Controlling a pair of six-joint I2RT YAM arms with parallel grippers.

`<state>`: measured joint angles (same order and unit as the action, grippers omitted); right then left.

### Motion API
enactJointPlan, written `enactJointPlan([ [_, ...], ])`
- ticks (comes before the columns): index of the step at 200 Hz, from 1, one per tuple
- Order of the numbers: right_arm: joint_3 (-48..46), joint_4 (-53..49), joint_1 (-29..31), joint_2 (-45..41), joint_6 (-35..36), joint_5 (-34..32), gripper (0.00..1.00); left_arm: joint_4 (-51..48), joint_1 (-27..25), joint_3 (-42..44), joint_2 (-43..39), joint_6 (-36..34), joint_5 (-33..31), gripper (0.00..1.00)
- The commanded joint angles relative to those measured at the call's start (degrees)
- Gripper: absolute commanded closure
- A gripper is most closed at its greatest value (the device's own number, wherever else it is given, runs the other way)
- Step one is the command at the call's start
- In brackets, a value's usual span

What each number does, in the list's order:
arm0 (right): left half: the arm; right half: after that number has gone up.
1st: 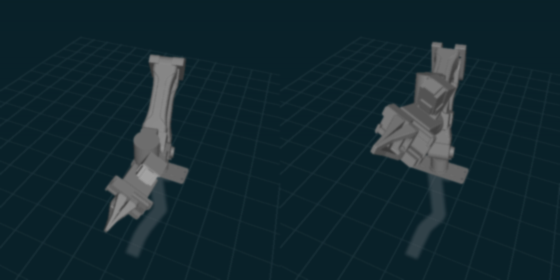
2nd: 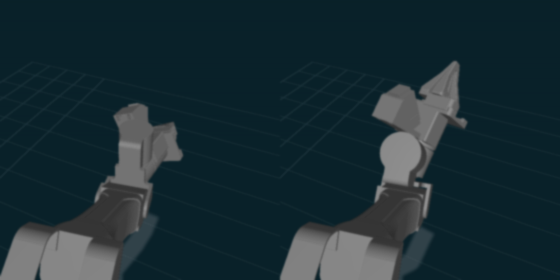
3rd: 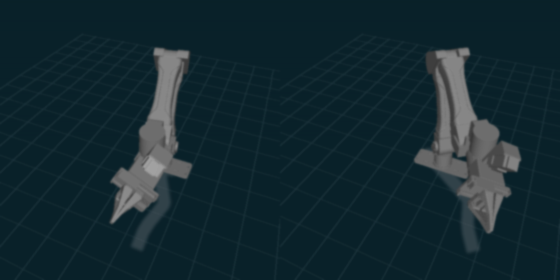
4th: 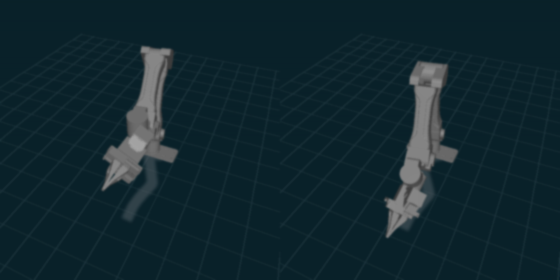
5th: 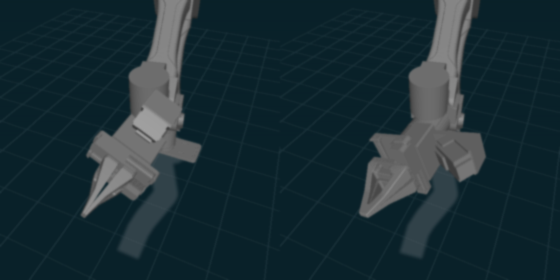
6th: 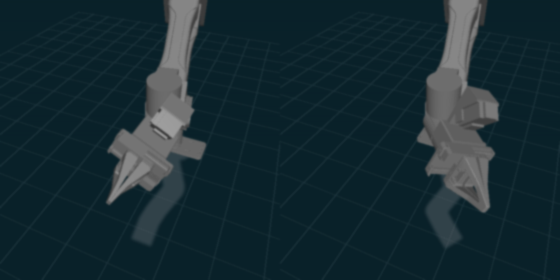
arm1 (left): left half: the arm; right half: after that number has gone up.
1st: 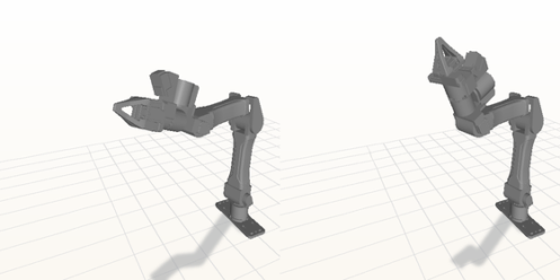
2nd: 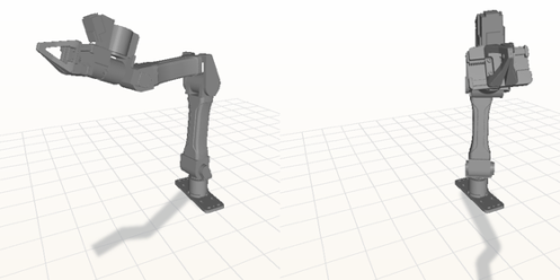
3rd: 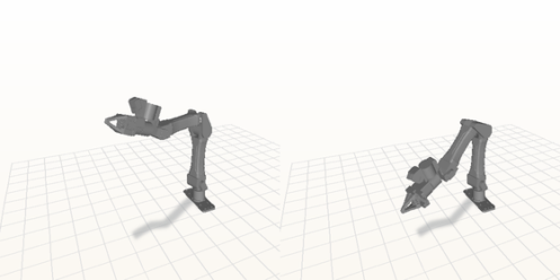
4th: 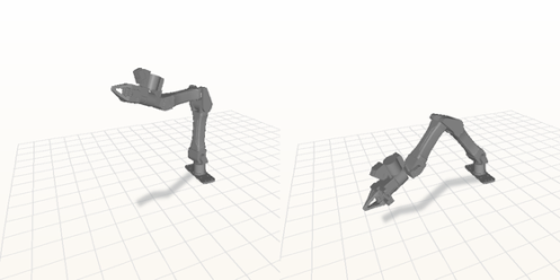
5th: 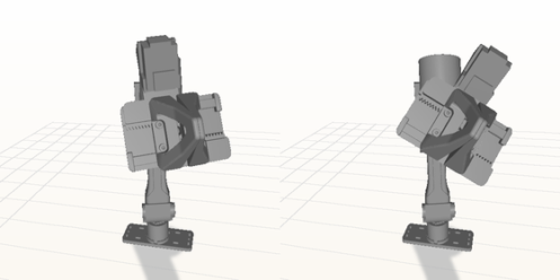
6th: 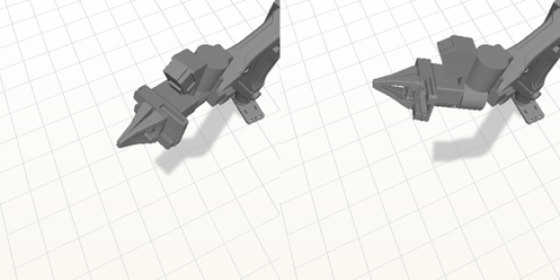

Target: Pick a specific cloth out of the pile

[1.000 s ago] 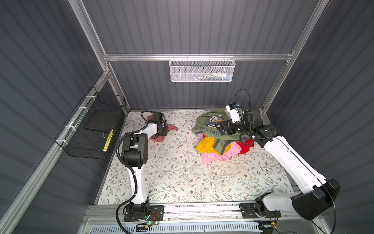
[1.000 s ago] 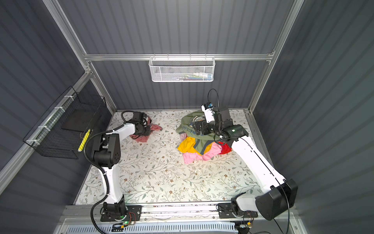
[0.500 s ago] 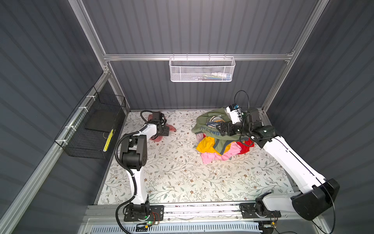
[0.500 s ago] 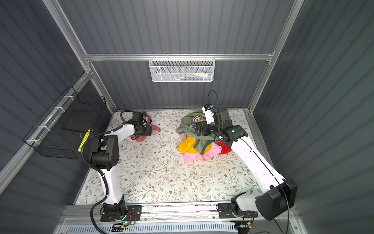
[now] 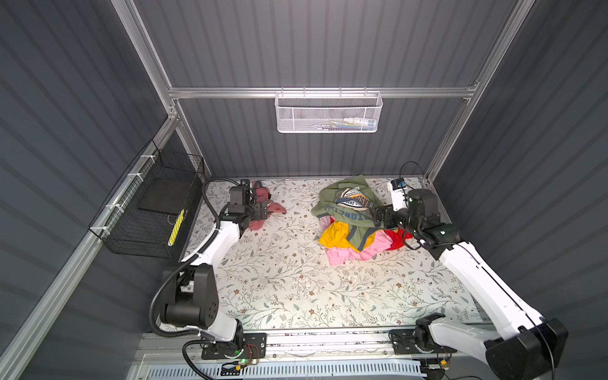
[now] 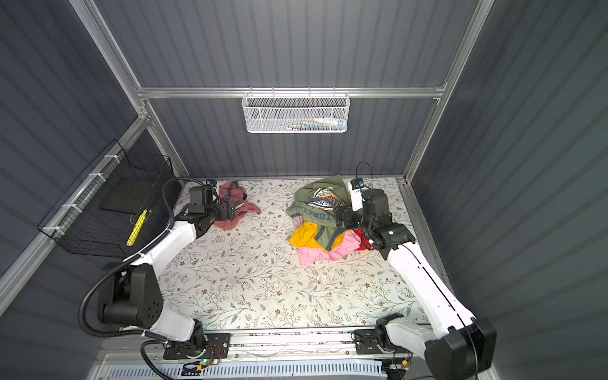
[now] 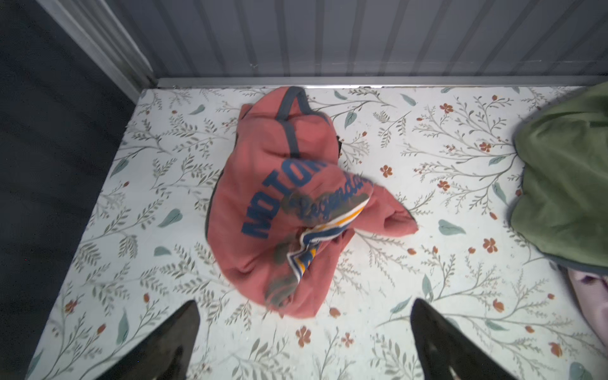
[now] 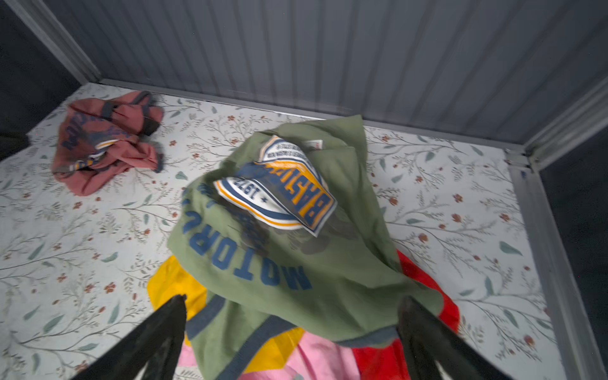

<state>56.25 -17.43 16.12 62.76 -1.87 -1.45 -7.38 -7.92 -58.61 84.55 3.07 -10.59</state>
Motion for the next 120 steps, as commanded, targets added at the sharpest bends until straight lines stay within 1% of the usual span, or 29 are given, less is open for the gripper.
enactJointPlan([
  [1, -10.59, 12.94, -3.56, -5.56, 2.20, -4.54, 0.01, 7.63, -0.47, 9.06, -5.63, 1.22, -4.96, 0.00],
  [12, -17.56, 20.06, -4.98, -7.96, 2.55, -6.24, 0.01, 10.94, -0.43, 13.96, -7.80, 1.54, -6.71, 0.00],
  [27, -25.84, 28.94, -6.41, -9.59, 2.38, -9.07, 0.01, 13.32, -0.44, 17.50, -8.44, 2.06, -8.59, 0.00],
  [42, -32.98, 37.65, -7.67, -9.12, 1.17, -11.27, 0.01, 16.12, -0.43, 20.16, -8.01, 2.37, -9.79, 0.00],
  [57, -37.94, 46.25, -8.40, -7.11, 0.32, -12.72, 0.01, 19.55, -0.43, 22.72, -7.82, 2.70, -11.30, 0.00],
  [92, -42.80, 60.20, -9.67, 0.87, -0.41, -13.79, 0.01, 27.41, -0.43, 27.51, -8.04, 2.08, -12.87, 0.00],
  [95, -42.96, 62.00, -9.80, 2.71, -0.28, -13.78, 0.01, 27.90, -0.43, 27.84, -8.01, 1.95, -13.03, 0.00],
  [102, -42.39, 62.68, -9.92, 3.89, -0.42, -14.19, 0.01, 28.87, -0.43, 28.50, -7.76, 1.94, -13.51, 0.00],
  [120, -41.23, 65.53, -11.23, 7.19, -0.38, -10.48, 0.01, 30.05, -0.43, 29.45, -6.66, 1.99, -14.76, 0.00],
])
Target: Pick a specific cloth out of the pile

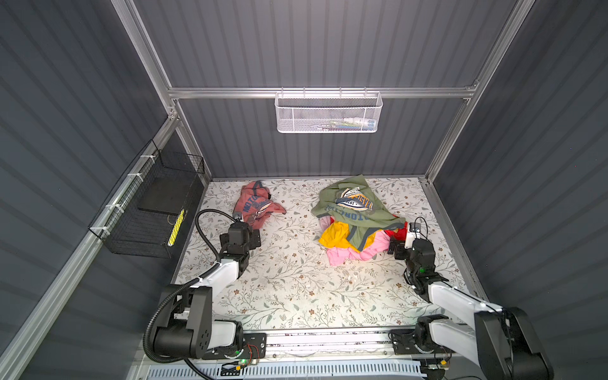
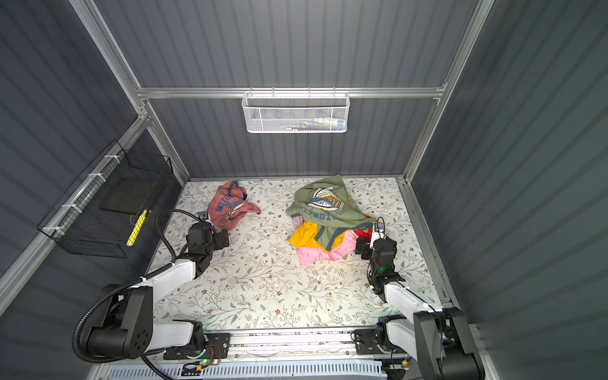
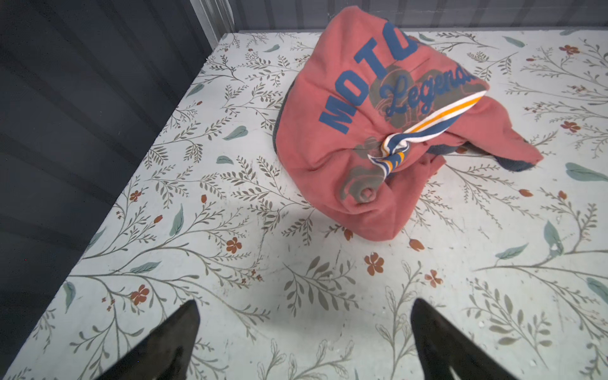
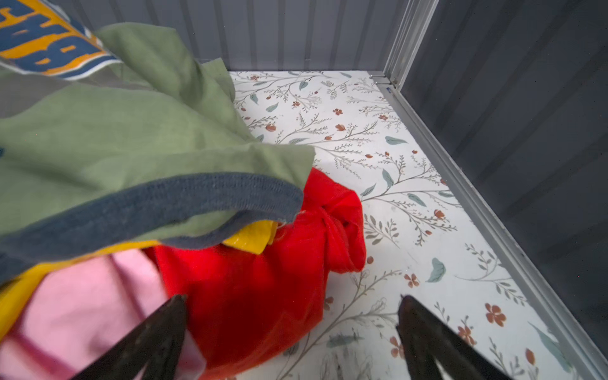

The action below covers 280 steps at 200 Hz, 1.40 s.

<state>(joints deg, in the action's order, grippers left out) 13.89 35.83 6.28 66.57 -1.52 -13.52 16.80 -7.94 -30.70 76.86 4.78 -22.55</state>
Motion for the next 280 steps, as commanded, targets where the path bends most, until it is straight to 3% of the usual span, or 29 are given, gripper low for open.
enactJointPlan([
  [1, 1.26, 12.38, -1.42, 3.70, -0.61, 1.75, 0.01, 5.88, -0.40, 1.62, 1.11, 0.26, -2.87, 0.00],
  [18, 4.52, 7.52, -1.83, 5.08, 0.38, 2.95, 0.01, 6.80, -0.40, 2.20, 1.90, 0.62, -3.08, 0.00],
  [82, 4.08, 9.45, -4.17, 5.73, -0.14, 6.31, 0.01, 14.30, -0.38, 4.86, 3.67, -0.08, -3.69, 0.00],
  [126, 0.66, 11.14, -8.93, 2.28, -6.69, 8.06, 0.01, 15.82, -0.38, 6.07, 3.05, -0.72, -4.00, 0.00],
  [175, 0.52, 12.67, -9.87, 2.79, -4.70, 8.55, 0.01, 17.64, -0.40, 6.70, 2.90, -2.26, -4.62, 0.00],
  [228, 3.22, 18.38, -10.19, 12.22, -2.63, 11.62, 0.01, 22.32, -0.40, 6.88, 5.57, -3.94, -4.38, 0.00],
  [251, 2.23, 25.98, -10.08, 17.55, -1.56, 14.80, 0.01, 25.93, -0.40, 7.14, 7.78, -3.73, -4.82, 0.00],
  [280, 4.10, 21.81, -10.14, 17.34, -0.78, 17.04, 0.01, 29.85, -0.32, 6.89, 10.11, -3.71, -3.90, 0.00],
])
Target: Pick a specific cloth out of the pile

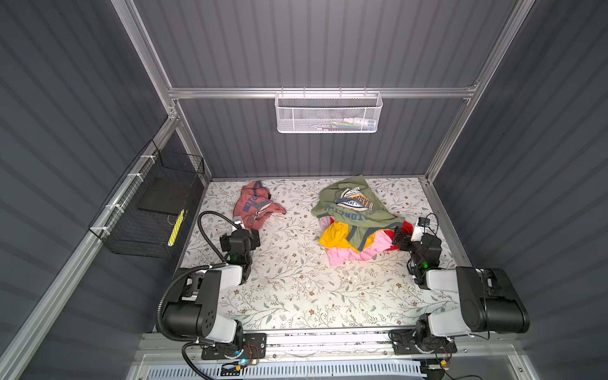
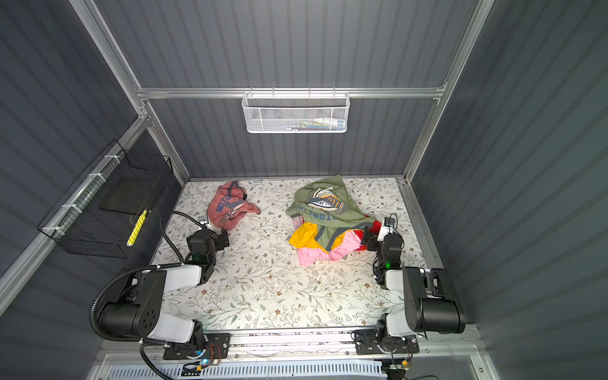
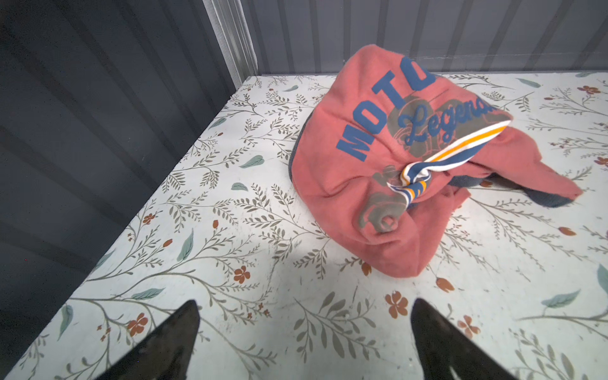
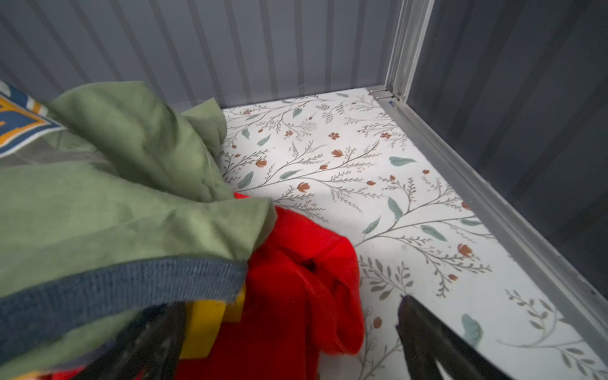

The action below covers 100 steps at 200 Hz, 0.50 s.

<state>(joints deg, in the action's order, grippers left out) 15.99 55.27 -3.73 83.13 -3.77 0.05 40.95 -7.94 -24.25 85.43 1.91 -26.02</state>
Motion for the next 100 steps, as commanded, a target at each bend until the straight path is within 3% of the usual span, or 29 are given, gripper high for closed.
enactJointPlan([
  [1, 2.15, 2.21, -0.14, 0.79, 1.52, 3.55, 0.01, 5.84, -0.32, 0.44, 1.65, -0.85, -0.34, 0.00],
  [14, 3.23, -1.33, -0.48, -0.07, 1.33, 4.03, 0.01, 7.67, -0.32, 0.28, 3.26, -1.66, 1.12, 0.00],
  [81, 3.08, -0.07, -0.67, 0.59, 1.14, 4.13, 0.01, 17.04, 0.10, -0.80, 13.70, -4.63, 6.26, 0.00],
  [92, 3.16, -0.24, -0.64, 0.59, 1.13, 4.12, 0.01, 11.12, 1.06, -2.09, 12.20, -3.14, 8.07, 0.00],
  [100, 3.15, -0.25, -0.64, 0.50, 1.14, 4.12, 0.01, 12.86, 1.88, -2.20, 13.01, -3.20, 9.74, 0.00],
])
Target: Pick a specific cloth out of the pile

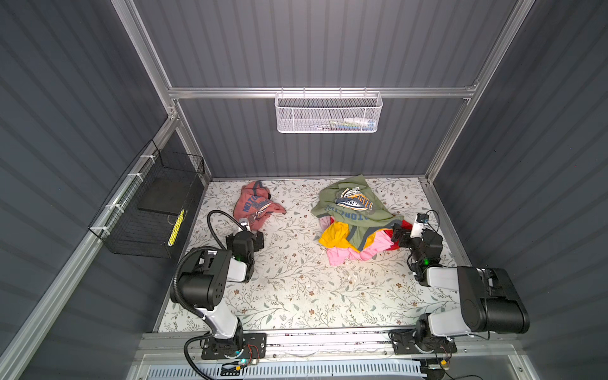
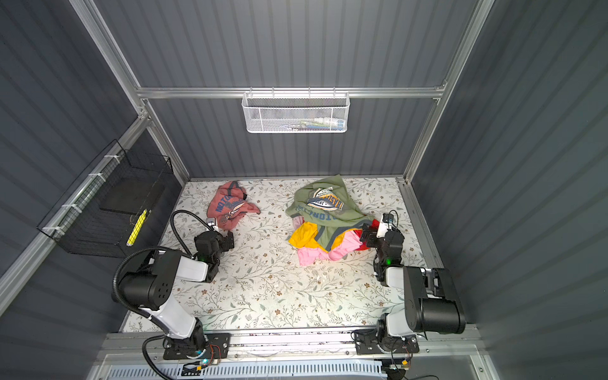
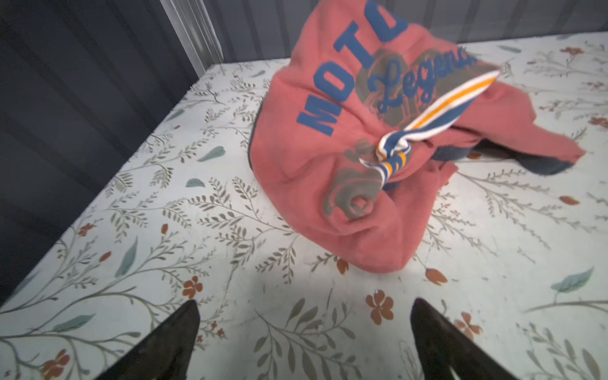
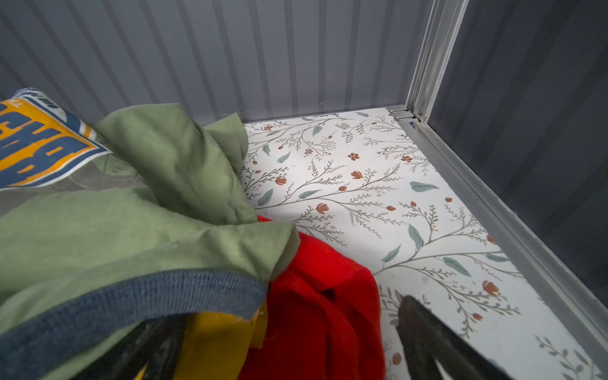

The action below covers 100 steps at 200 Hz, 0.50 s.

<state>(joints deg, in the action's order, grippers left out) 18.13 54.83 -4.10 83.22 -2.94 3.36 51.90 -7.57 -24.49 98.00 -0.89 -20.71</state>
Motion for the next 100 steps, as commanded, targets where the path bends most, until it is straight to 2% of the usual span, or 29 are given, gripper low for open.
enactJointPlan([
  [1, 0.97, 0.19, -0.28, 0.43, 0.31, 0.80, 0.01, 2.16, 1.55, -1.96, 0.62, -0.46, 4.57, 0.00],
  [16, 0.99, 0.19, -0.29, 0.48, 0.30, 0.94, 0.01, -1.07, 2.12, -2.68, -0.08, -0.04, 5.70, 0.00],
  [29, 1.00, 0.21, -0.34, 0.45, 0.30, 0.88, 0.01, 1.75, 2.21, -2.12, 0.61, -0.17, 5.72, 0.00],
  [100, 0.94, 0.25, -0.33, 0.44, 0.30, 0.97, 0.01, 0.70, 2.21, -2.27, 0.35, 0.00, 5.60, 0.00],
])
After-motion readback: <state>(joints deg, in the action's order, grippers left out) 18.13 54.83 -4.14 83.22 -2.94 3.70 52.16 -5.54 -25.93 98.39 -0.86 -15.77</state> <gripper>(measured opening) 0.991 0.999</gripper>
